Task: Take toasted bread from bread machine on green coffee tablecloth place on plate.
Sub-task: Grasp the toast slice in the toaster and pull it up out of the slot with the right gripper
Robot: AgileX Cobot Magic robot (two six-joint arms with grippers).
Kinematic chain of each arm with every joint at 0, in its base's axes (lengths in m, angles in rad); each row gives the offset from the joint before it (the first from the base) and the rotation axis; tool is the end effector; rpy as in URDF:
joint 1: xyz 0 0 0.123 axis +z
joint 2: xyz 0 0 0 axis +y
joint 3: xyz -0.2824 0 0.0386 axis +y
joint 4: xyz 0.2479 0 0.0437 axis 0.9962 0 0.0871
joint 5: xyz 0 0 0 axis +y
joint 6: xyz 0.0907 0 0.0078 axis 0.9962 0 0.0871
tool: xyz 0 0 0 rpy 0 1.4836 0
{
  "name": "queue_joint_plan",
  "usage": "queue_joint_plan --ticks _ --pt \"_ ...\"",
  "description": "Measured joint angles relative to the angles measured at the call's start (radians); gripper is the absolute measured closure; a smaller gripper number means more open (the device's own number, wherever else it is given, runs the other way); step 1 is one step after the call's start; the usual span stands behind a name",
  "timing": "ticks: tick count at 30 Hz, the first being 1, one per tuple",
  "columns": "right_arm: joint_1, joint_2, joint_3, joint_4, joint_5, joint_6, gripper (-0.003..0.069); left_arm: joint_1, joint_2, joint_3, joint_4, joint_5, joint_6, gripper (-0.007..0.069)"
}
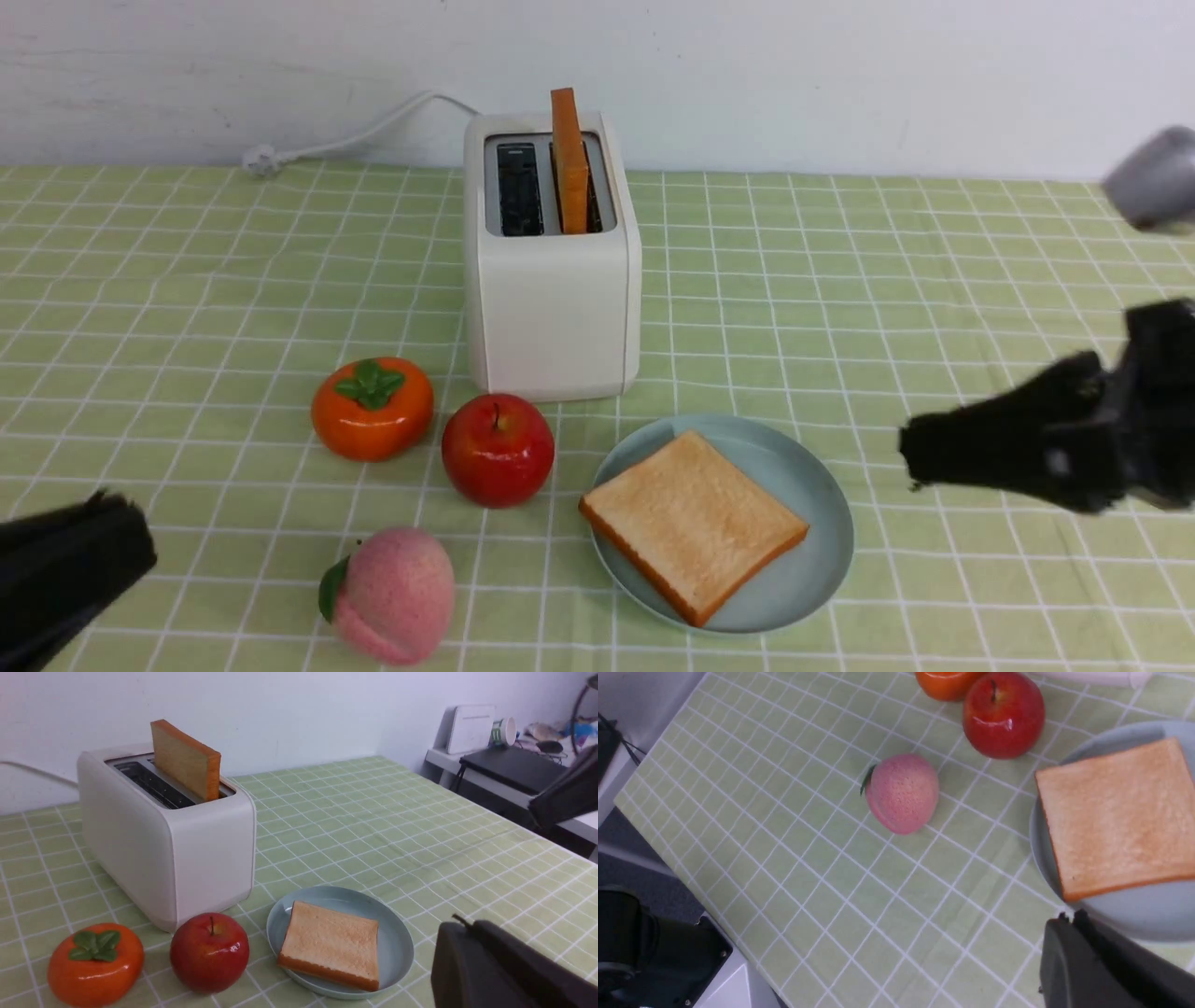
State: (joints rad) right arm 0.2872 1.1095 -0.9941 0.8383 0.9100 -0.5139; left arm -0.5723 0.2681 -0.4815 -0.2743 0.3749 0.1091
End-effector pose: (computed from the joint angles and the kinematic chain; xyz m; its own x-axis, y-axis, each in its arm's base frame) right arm 0.1906 0.1121 0.3583 -0.6981 -0.1346 -0.7032 -0.5885 0.6673 0.4565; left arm 0.0467 -0.0408 0.3245 -0.1422 -0.0817 -0.9865 0.6078 0.7793 -0.1522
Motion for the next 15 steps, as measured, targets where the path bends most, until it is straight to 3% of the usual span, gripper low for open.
queue_joint_plan --ticks 3,9,11,12,15 --pt "0.135 0.160 -0.134 -0.079 -0.097 0.000 0.0653 0.000 -0.102 0.092 -0.001 -0.031 0.000 0.0638" --pt "0.229 0.380 -0.367 -0.196 -0.204 0.023 0.0579 0.000 -0.149 0.175 -0.001 -0.042 0.000 0.0638" --pt "0.233 0.466 -0.473 -0.225 -0.257 0.031 0.0496 0.000 -0.149 0.191 -0.001 -0.049 0.000 0.0638" --pt "0.233 0.479 -0.480 -0.227 -0.263 0.035 0.0487 0.000 -0.149 0.192 -0.001 -0.049 0.000 0.0638" --pt "0.234 0.605 -0.600 -0.239 -0.383 0.052 0.0309 0.000 -0.149 0.193 0.000 -0.044 0.000 0.0638"
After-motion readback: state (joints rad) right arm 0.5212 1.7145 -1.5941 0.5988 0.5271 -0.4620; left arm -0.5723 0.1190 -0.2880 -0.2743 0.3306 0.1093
